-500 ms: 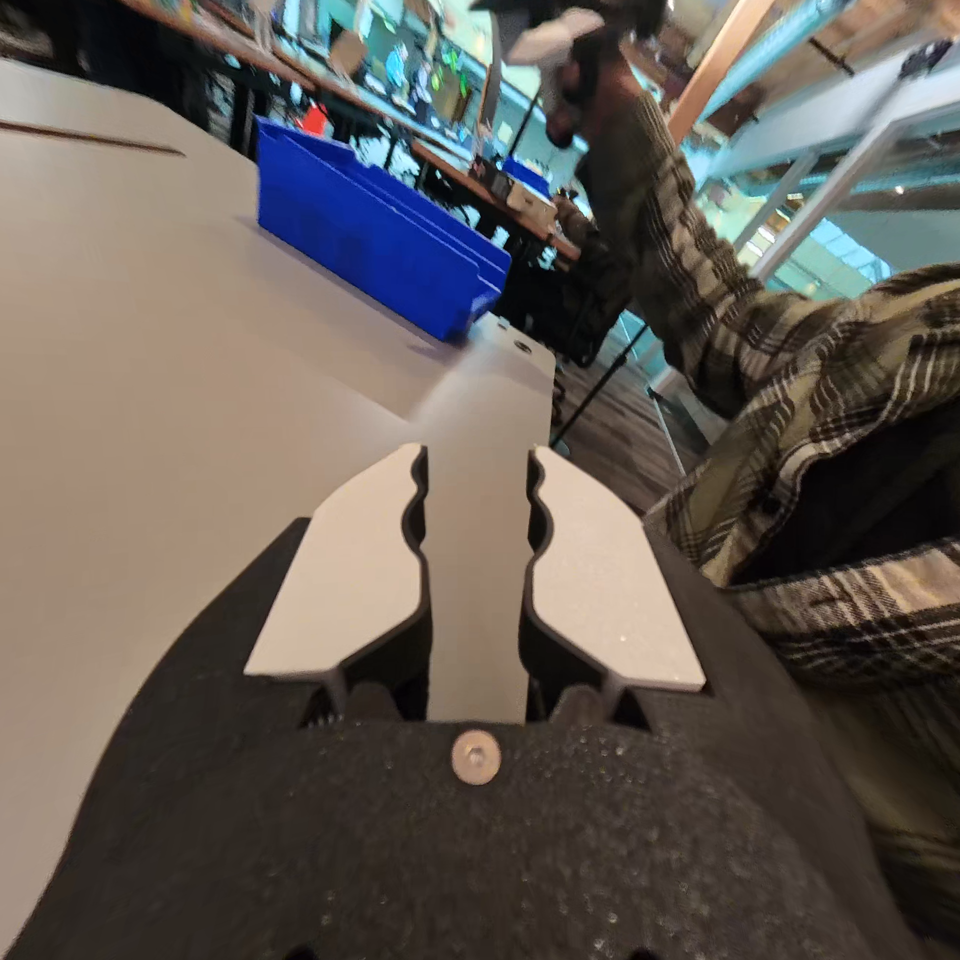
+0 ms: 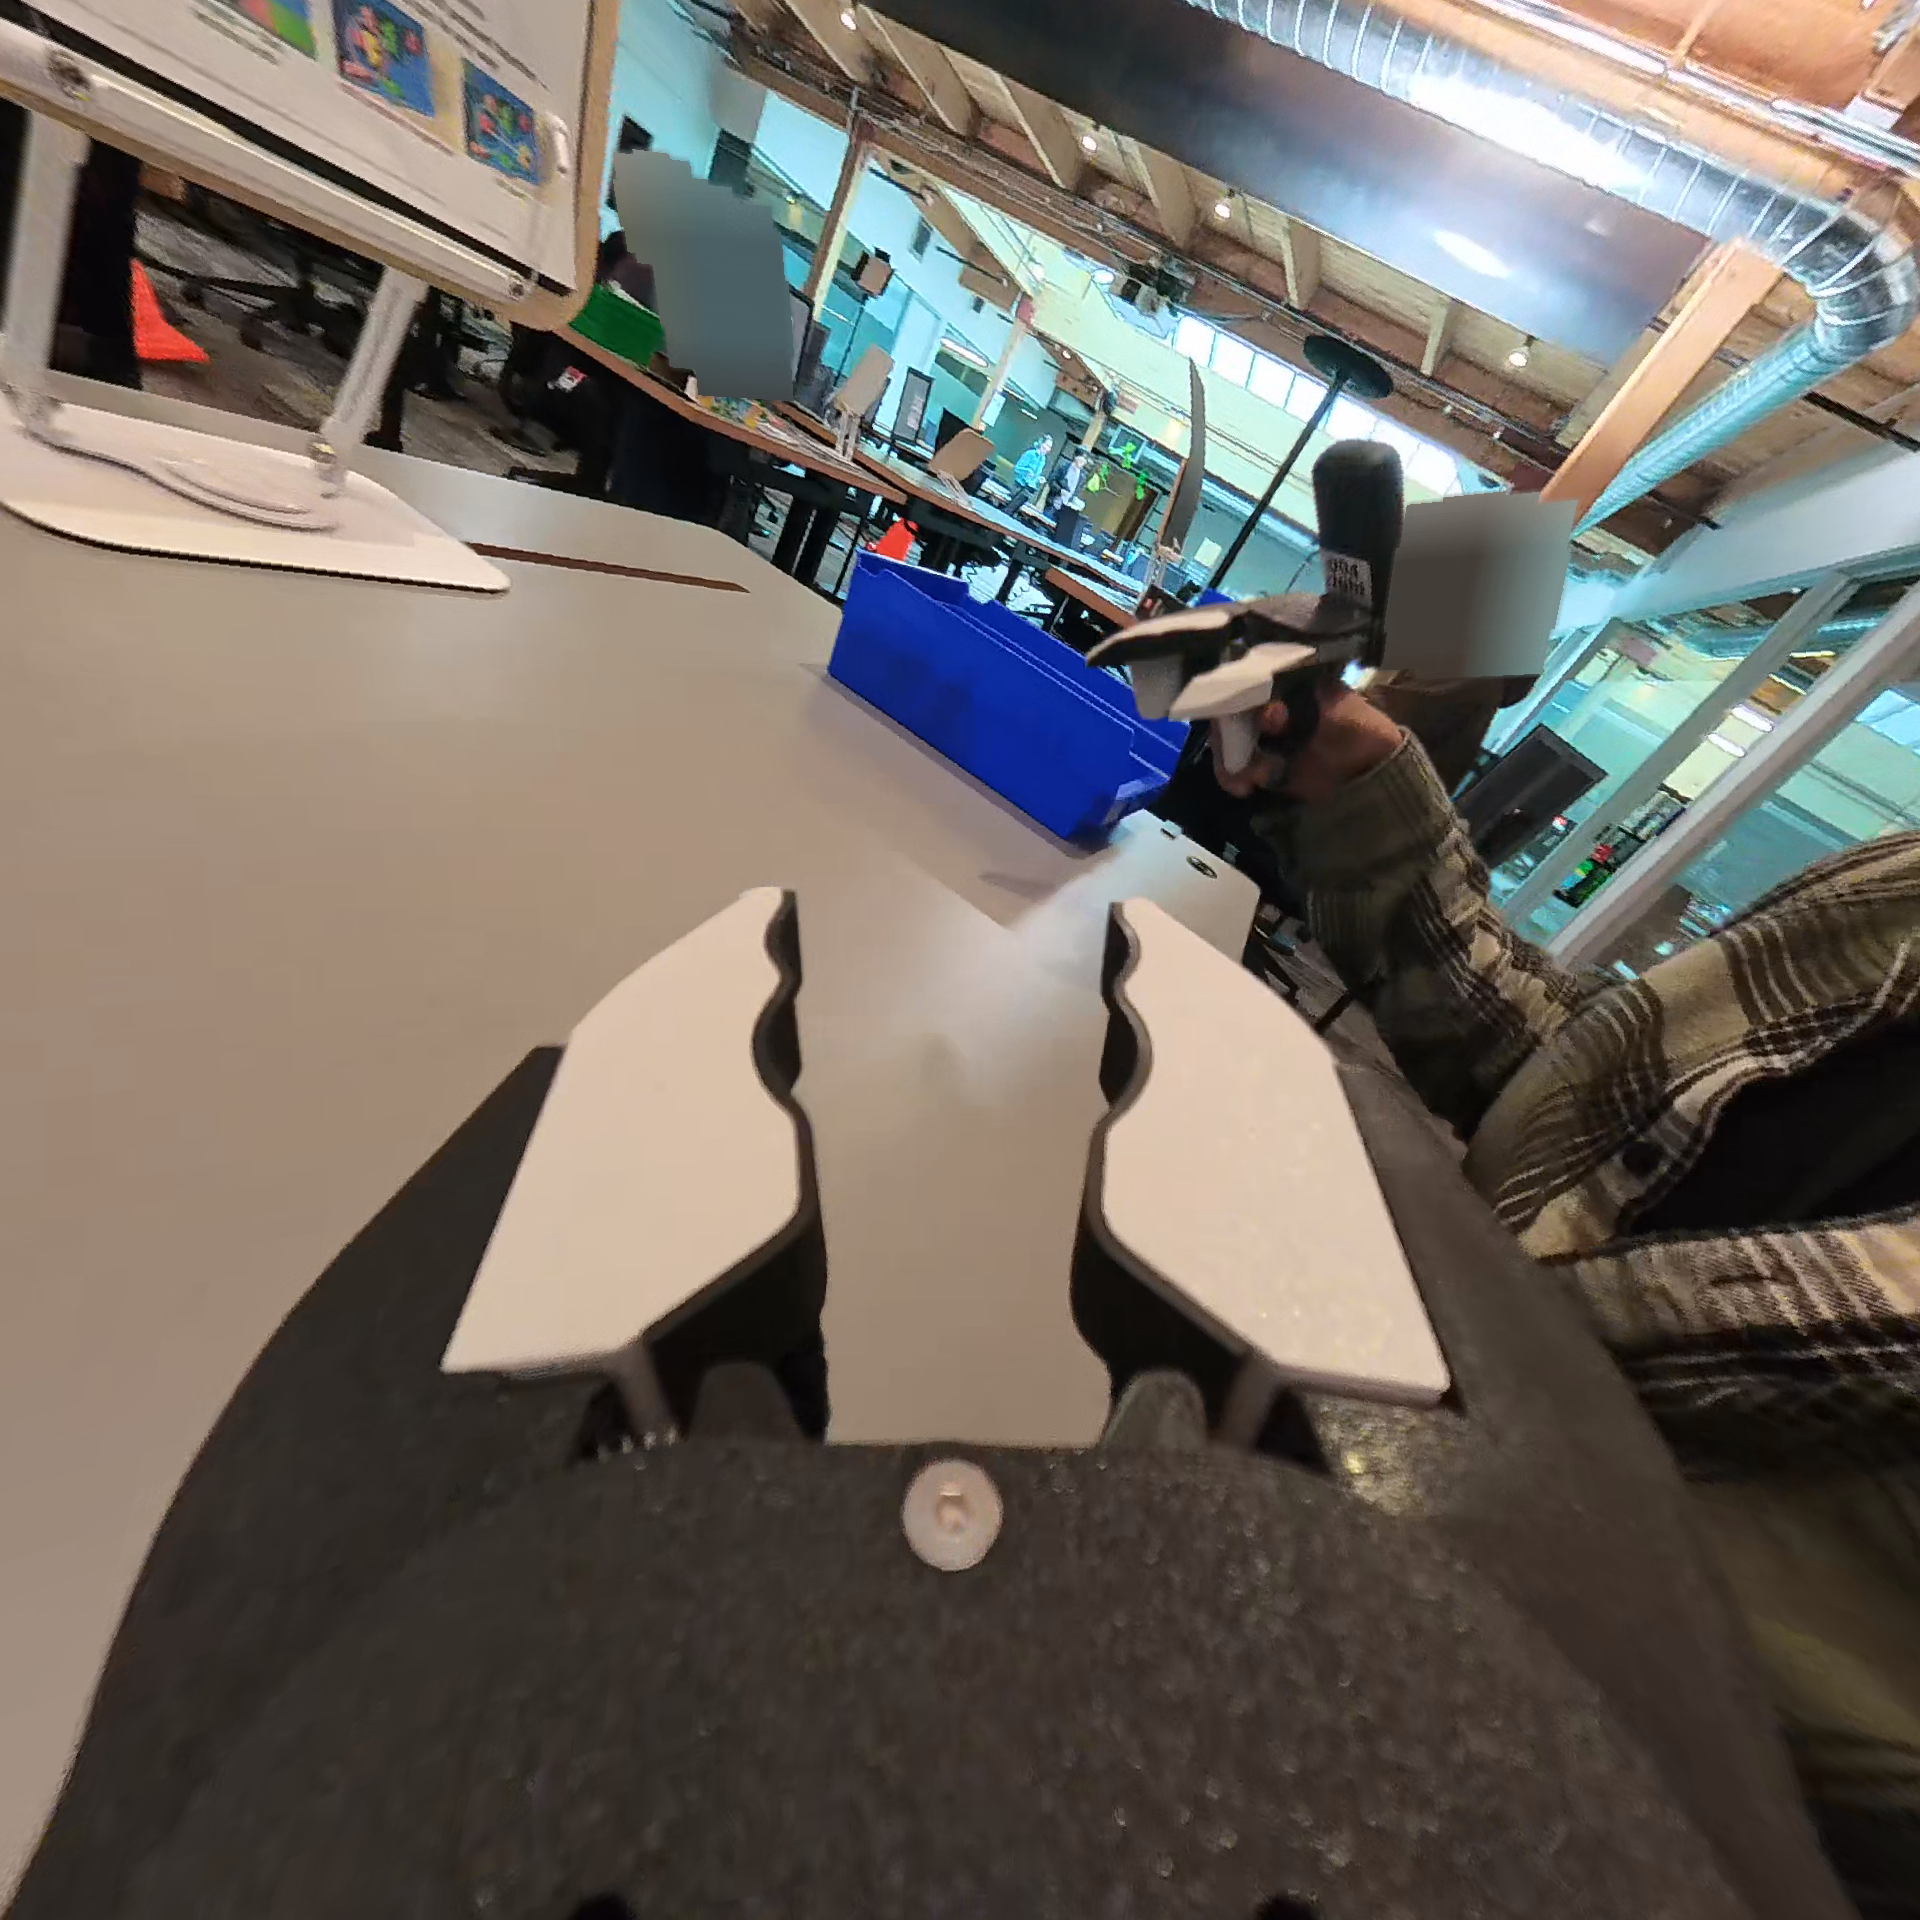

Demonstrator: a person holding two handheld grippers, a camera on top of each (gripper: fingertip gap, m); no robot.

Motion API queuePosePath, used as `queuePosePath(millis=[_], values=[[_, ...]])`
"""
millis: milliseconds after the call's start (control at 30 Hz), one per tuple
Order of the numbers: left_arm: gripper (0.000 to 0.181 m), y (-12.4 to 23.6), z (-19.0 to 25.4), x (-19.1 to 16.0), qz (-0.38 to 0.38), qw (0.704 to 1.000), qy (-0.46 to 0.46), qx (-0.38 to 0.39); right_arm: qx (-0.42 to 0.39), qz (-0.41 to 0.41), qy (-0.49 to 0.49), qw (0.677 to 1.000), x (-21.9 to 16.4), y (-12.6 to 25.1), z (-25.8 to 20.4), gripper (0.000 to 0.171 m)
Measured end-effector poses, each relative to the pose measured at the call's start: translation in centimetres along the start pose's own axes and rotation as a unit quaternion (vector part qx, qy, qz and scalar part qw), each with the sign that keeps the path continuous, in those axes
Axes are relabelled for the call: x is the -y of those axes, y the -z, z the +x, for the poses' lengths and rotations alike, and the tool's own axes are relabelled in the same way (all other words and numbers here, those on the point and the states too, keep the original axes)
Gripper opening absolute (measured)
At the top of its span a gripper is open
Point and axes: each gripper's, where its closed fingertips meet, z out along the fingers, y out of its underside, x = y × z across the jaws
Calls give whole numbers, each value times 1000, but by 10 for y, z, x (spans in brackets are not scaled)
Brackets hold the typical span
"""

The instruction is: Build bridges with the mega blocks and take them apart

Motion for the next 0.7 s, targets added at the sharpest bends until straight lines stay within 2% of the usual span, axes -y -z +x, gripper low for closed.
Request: queuePosePath(millis=[167,200,233,367,433,567,700], values=[[56,19,-9,7,9,1000,-5,30,38,37,-2,999,3,-21,-28,71],[60,24,-13,10,14,999,-7,45,39,43,-4,998,4,-22,-31,71],[72,29,-20,14,21,997,-12,70,43,48,-2,998,4,-24,-33,69],[67,53,-32,33,30,991,-40,123,68,48,-3,997,4,-29,-42,67],[70,69,-41,45,24,987,-39,155,77,46,-3,996,1,-35,-44,66],[65,123,-64,71,-21,969,-47,240,92,25,-8,995,-4,-45,-43,64],[57,203,-100,100,-100,919,-54,378,104,15,-12,994,-3,-53,-42,63]])
